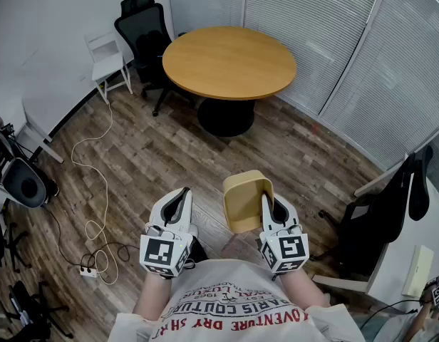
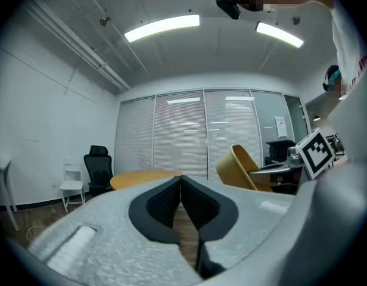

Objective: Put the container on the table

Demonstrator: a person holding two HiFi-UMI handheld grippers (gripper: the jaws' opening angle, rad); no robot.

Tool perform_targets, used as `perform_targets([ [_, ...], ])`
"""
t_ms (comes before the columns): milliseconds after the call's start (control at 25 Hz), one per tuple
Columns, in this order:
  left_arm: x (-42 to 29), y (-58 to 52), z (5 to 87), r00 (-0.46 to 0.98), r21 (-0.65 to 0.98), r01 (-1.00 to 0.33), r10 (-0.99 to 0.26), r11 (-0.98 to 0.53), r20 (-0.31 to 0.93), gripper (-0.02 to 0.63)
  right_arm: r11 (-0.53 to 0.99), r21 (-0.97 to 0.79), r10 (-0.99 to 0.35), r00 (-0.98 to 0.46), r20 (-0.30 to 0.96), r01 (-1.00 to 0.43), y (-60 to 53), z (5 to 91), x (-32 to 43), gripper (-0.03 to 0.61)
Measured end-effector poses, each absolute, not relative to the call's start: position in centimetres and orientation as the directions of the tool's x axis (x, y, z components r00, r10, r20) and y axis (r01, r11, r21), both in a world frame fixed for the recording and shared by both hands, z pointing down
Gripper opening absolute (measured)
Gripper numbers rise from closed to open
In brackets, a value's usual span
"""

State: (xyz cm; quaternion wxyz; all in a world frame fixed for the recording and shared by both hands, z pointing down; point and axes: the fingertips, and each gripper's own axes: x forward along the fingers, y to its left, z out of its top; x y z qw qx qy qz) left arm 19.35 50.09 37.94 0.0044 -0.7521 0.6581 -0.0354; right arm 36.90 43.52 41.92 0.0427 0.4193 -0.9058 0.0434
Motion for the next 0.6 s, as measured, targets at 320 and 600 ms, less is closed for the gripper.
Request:
perform_targets([
  [320, 19.0, 50.7, 38.7, 0.128, -0.029, -0.991, -0.989, -0.13, 0.069, 0.011, 0.642, -0.049, -0.757, -0.642, 0.121, -0.765, 44.3, 42.0, 36.6, 0.011],
  [600, 19.3, 50.7, 39.4, 0.137, -0.028, -0.99, -0.986, -0.14, 0.09, 0.011, 0.624, -0.105, -0.761, -0.633, 0.14, -0.774, 44.4, 43.2, 37.0, 0.011],
])
